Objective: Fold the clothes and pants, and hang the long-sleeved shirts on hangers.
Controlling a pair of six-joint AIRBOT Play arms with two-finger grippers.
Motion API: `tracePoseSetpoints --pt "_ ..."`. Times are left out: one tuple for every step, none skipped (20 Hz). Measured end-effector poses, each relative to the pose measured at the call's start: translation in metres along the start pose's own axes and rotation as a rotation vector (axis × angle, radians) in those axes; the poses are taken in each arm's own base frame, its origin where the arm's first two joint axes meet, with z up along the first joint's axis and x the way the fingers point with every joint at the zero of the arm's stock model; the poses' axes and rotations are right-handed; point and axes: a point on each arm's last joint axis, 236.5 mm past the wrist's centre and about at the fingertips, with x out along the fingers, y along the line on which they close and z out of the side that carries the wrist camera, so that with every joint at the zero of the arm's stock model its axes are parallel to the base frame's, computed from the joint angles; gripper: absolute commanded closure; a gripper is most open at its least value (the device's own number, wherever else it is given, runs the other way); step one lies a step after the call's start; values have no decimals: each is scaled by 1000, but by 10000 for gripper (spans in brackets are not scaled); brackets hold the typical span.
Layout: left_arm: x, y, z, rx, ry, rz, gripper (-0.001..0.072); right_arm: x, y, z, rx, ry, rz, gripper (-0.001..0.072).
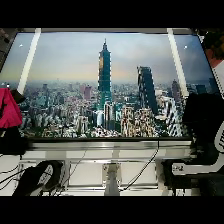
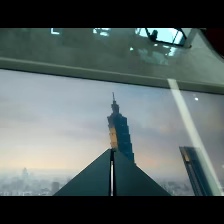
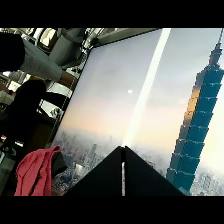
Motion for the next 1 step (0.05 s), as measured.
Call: tracePoseSetpoints --pt "-2 -1 0 1 -3 0 702 0 1 0 0 1 1 694"
